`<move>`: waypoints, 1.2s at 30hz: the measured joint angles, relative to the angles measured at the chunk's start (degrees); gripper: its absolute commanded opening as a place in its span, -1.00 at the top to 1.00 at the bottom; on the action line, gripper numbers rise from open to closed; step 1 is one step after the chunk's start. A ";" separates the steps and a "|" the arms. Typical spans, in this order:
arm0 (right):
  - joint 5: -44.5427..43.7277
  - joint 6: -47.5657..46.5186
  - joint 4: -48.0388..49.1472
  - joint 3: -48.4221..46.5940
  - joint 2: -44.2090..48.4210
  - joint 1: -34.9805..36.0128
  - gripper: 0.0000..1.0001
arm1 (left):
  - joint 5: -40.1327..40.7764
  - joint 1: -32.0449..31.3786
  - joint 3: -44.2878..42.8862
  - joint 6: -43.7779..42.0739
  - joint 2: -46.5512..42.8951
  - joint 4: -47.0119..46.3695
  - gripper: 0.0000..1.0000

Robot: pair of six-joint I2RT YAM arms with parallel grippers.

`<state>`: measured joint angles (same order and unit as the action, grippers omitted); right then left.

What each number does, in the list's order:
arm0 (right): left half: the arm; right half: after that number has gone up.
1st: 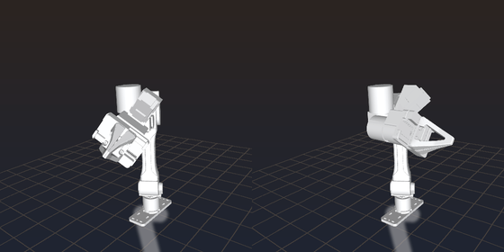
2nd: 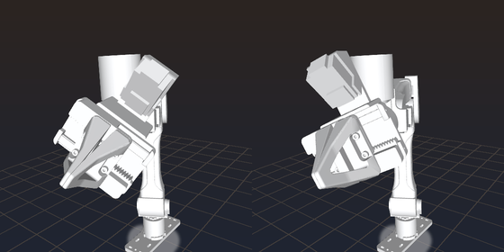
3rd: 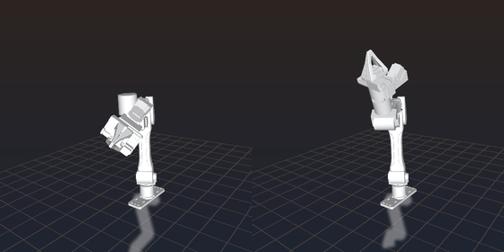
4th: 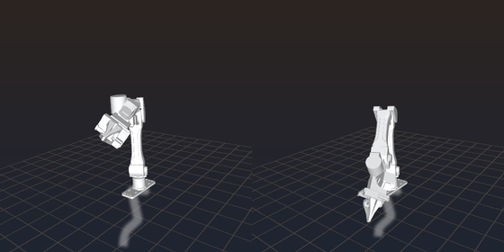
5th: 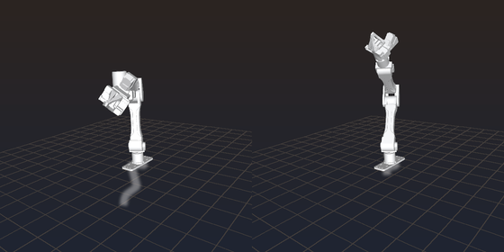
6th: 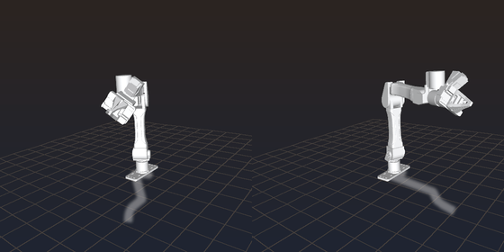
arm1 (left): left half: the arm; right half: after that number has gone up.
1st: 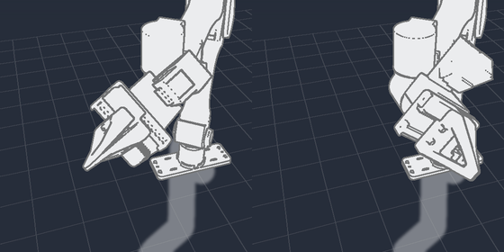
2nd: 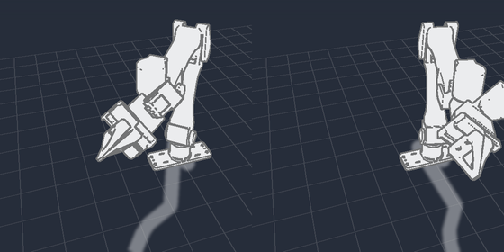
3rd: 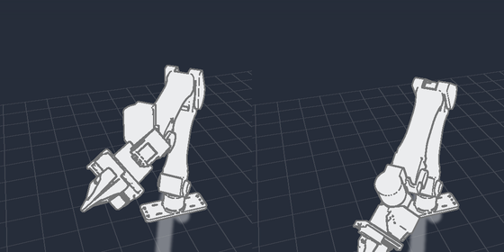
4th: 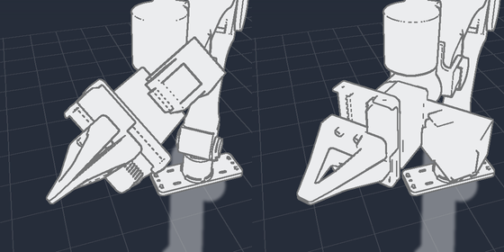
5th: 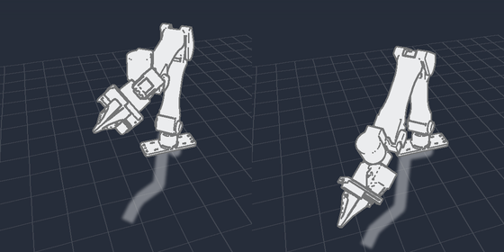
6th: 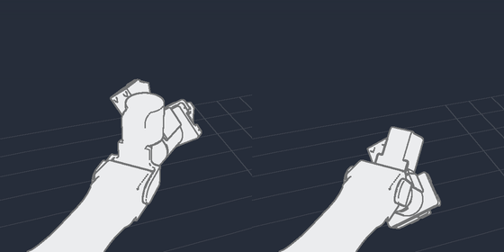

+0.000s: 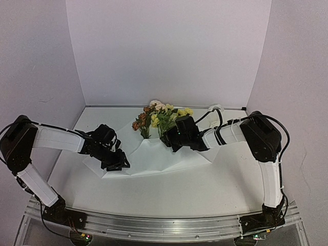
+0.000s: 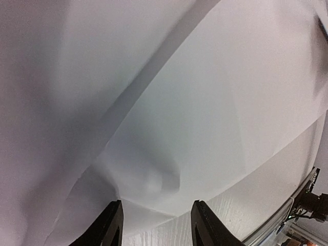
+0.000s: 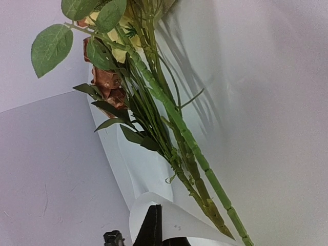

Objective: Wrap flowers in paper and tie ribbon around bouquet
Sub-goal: Fold the flattened wrapping paper at the center of the board, then press the fold line of the 1/4-folded wrapping paper.

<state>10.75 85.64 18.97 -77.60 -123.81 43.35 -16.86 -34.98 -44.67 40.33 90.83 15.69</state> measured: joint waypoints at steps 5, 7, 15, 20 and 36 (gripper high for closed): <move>-0.89 -0.10 -0.28 0.68 0.00 -0.08 1.00 | -0.65 -1.38 -2.54 0.25 -5.50 1.67 0.31; -1.15 -0.09 -0.49 0.87 0.00 -0.08 1.00 | -1.34 -2.71 -2.95 0.45 -5.66 0.83 0.36; -2.44 -0.11 -0.55 1.90 0.02 -0.08 1.00 | -2.46 -4.79 0.13 2.21 -1.33 -1.63 0.50; -2.76 -0.78 -0.71 2.75 0.02 -0.08 0.93 | -2.07 -4.75 1.10 2.23 1.77 -2.37 0.57; -0.61 -19.12 -11.55 3.91 14.69 0.66 -0.18 | -0.90 -3.28 0.94 2.64 4.13 -5.21 0.68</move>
<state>10.14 66.52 7.42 -73.68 -109.12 44.01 -17.76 -38.25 -43.73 42.97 94.96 10.48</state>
